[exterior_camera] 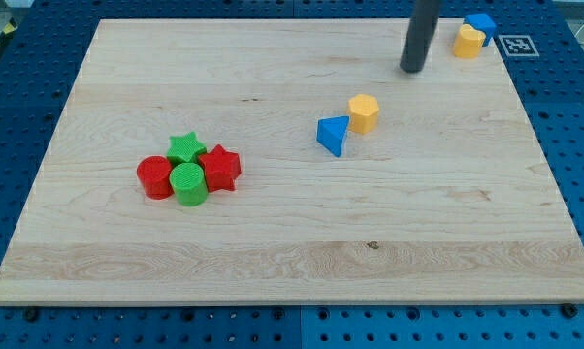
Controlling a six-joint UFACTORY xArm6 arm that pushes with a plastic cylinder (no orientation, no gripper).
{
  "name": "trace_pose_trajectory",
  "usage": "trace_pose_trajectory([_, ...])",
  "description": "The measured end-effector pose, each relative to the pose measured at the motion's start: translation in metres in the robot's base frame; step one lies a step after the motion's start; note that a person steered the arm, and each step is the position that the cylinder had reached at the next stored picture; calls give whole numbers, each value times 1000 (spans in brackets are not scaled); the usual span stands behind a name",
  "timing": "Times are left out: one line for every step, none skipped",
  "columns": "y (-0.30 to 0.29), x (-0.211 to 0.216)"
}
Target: Push the blue triangle up along with the yellow hexagon
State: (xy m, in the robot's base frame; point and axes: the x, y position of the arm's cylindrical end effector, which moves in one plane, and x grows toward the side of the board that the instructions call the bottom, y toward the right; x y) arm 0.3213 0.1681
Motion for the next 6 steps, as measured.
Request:
trace_pose_trajectory([6,62])
trace_pose_trajectory([-2,126])
trace_pose_trajectory([-65,179])
trace_pose_trajectory([-146,192])
trace_pose_trajectory([-160,169])
trace_pose_trajectory([-156,138])
